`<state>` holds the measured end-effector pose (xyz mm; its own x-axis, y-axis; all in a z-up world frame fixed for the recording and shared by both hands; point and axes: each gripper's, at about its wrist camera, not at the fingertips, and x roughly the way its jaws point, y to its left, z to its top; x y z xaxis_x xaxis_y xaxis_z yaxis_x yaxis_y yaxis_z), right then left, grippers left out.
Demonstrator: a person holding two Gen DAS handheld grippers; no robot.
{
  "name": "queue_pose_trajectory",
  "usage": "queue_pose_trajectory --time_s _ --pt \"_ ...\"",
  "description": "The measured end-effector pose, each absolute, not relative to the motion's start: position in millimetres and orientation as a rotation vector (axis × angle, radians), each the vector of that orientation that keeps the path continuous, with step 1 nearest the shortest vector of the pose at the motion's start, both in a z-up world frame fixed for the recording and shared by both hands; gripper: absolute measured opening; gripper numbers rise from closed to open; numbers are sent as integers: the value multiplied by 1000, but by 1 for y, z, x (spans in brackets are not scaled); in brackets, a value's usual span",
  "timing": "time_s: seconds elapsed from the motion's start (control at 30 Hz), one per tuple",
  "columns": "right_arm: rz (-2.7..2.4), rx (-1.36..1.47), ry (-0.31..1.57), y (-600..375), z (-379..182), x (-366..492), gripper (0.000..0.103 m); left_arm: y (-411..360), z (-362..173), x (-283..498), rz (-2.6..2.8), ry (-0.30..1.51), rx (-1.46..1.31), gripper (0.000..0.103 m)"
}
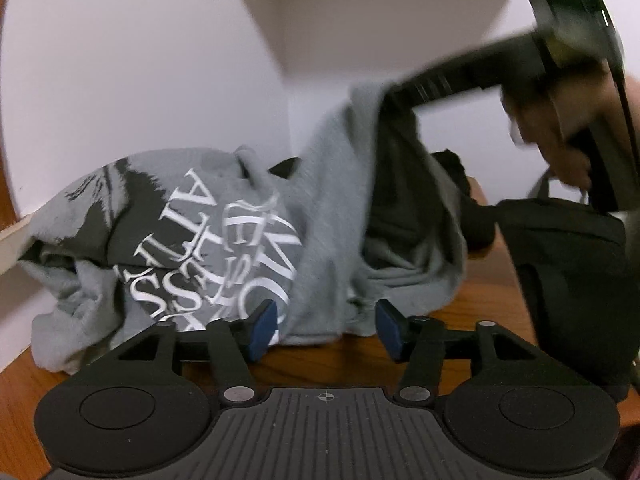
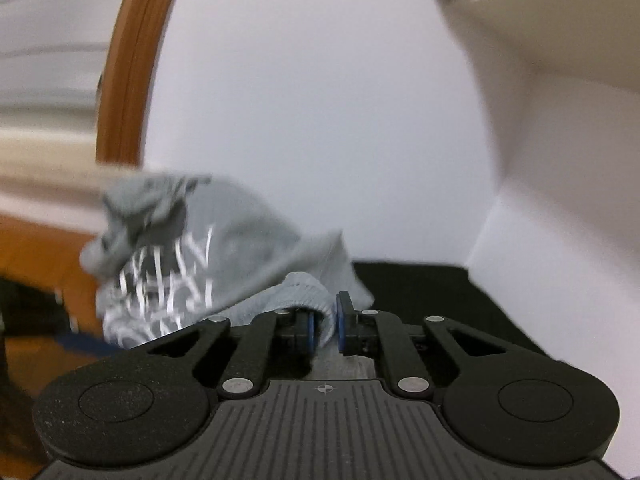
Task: Fold clothes
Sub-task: 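Lift the sweatshirt up with both tools, shaking it out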
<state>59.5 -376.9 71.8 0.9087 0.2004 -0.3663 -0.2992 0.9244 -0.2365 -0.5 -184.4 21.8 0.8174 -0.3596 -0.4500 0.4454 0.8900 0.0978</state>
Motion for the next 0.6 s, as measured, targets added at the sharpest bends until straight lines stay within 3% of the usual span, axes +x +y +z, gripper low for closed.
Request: queue_pose_trajectory --time_s 0.2,0.23,0.33,0.37,0.6 --pt "224 -254 280 -376 105 47 9 -195 22 10 -364 421 284 66" --pt "217 -245 278 -379 108 44 9 -194 21 15 -348 421 289 59" --pt "198 -241 281 -385 111 38 9 -184 25 21 -322 413 269 16" --pt "191 -244 285 -386 111 36 8 -180 29 20 -318 406 258 11" --pt "153 -216 269 -393 128 21 8 -145 109 -15 -282 229 284 7"
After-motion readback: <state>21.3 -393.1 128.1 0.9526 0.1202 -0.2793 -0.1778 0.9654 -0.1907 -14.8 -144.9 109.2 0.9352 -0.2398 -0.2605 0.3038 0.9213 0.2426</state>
